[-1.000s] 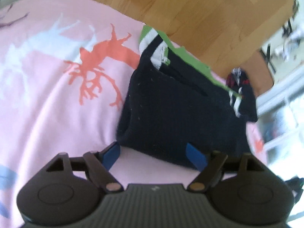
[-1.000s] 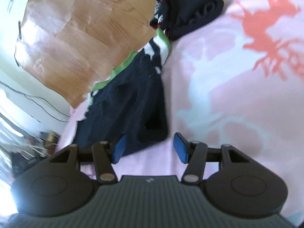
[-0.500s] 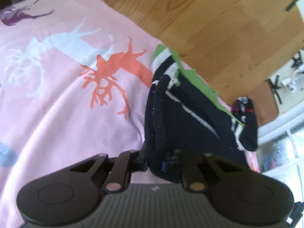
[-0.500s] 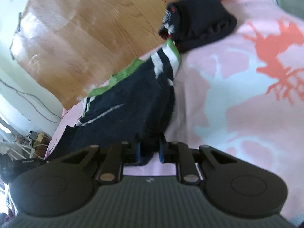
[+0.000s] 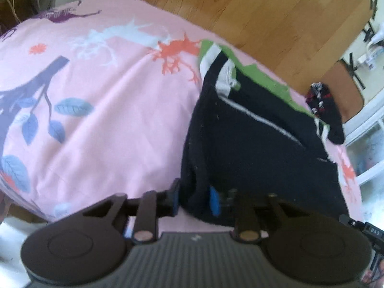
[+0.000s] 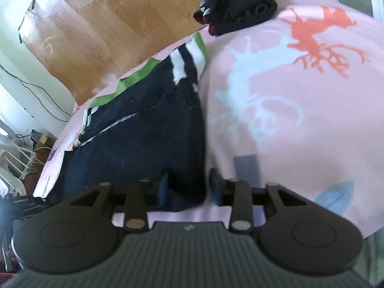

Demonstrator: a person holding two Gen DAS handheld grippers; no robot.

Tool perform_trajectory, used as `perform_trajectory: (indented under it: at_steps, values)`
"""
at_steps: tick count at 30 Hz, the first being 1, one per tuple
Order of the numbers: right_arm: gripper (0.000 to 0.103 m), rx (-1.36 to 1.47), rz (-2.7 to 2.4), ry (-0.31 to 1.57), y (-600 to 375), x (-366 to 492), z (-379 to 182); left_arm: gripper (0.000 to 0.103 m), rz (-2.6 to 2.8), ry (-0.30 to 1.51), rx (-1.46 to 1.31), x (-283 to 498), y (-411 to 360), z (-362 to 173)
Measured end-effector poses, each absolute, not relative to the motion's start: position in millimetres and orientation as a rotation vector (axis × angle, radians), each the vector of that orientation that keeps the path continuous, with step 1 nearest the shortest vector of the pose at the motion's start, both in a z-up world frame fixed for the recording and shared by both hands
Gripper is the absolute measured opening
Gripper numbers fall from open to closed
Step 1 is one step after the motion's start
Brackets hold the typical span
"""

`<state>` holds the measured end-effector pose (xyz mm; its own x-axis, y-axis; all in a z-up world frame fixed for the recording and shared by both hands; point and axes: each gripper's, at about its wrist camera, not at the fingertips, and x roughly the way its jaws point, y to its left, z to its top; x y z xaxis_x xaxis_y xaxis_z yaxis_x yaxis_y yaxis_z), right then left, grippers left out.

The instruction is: Fold small clothes

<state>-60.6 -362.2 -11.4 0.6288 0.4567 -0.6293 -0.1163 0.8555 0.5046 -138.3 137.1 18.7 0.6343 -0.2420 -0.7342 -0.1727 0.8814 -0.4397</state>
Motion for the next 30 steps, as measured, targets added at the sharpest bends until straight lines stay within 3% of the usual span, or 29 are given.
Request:
perform_trajectory:
  at_steps: [7,11,18,23,26,28,30]
  values:
    - [0.046,0.322,0.306,0.651,-390,-34,45,0.037,0.036,0.719,-0.330,-108,164,87]
    - [0.059,0.184,0.427,0.586,-355,31,66,0.051,-0.053,0.691,-0.200,-33,129,109]
    - [0.066,0.032,0.539,0.677,-292,168,44,0.057,-0.142,0.867,-0.229,131,60,73]
    - [0.069,-0.078,0.605,0.750,-262,226,14,0.062,-0.150,0.941,-0.137,191,22,36]
    - [0.071,-0.113,0.668,0.772,-250,243,-1,0.056,-0.136,0.966,-0.080,202,10,18]
    - [0.071,-0.129,0.720,0.790,-241,245,-10,0.031,-0.134,0.943,-0.038,198,6,18]
    - [0.061,-0.154,0.767,0.816,-229,244,-17,0.018,-0.111,0.929,-0.019,194,5,19]
